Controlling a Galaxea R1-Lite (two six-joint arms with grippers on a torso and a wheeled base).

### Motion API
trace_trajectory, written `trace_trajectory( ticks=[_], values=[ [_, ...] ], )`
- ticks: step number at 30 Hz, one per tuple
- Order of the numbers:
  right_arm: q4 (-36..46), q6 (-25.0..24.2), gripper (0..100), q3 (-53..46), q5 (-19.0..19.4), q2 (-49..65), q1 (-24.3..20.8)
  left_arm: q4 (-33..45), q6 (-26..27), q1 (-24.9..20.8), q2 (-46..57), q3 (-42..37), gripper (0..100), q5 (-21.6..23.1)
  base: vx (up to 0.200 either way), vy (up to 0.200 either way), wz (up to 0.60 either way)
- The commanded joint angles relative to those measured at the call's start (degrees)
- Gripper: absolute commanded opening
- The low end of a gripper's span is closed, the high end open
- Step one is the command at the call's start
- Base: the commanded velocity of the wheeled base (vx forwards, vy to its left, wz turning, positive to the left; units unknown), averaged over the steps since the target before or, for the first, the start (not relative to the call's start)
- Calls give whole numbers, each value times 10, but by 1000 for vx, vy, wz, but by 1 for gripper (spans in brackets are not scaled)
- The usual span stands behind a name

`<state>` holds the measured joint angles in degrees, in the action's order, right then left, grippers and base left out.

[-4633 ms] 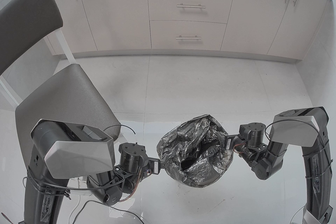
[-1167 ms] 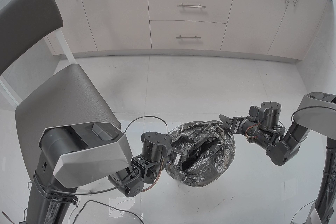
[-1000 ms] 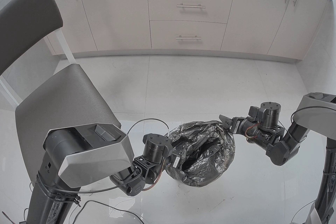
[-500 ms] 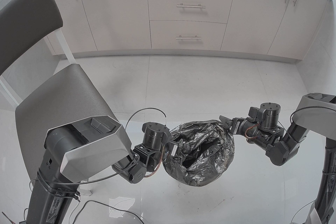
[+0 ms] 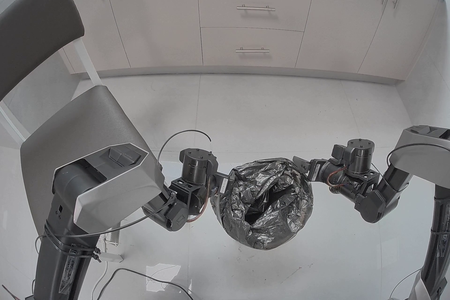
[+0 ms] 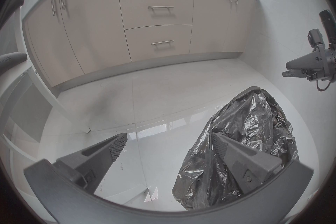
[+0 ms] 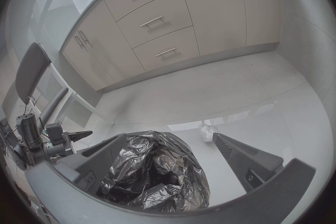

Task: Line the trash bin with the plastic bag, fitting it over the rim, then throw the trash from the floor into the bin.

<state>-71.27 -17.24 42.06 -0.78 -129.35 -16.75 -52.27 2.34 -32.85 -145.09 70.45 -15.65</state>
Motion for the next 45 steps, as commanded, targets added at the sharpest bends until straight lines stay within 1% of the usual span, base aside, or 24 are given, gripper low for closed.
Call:
trace_trajectory(
  ticks=[1,5,11,24,33,37,39,40,42,45],
  values=[
    [0,0,100,0,0,-2,0,6,1,6,-5,14,100,0,0,0,0],
    [0,0,100,2,-3,-3,0,25,2,17,-22,39,100,-1,0,0,0],
    [0,-1,100,2,-3,-3,0,28,11,26,-43,58,100,-1,0,0,0],
    [0,0,100,3,-3,-8,-3,28,21,46,-67,72,100,-1,0,0,0],
    [-1,0,100,4,-3,-9,-2,28,20,46,-85,79,100,-1,0,0,0],
    [-12,0,100,2,-3,-9,-3,24,11,46,-68,72,100,-1,0,0,0],
    [-19,1,100,2,-4,-13,-3,25,-2,45,-18,46,100,-1,0,0,0],
    [-19,1,100,2,-4,-13,-3,25,-2,45,-18,46,100,-1,0,0,0],
    [-19,1,100,2,-4,-14,-3,23,-11,38,28,15,100,-1,0,0,0],
    [-19,1,100,2,-4,-15,-3,19,-13,33,61,-11,100,-1,0,0,0]
  ],
)
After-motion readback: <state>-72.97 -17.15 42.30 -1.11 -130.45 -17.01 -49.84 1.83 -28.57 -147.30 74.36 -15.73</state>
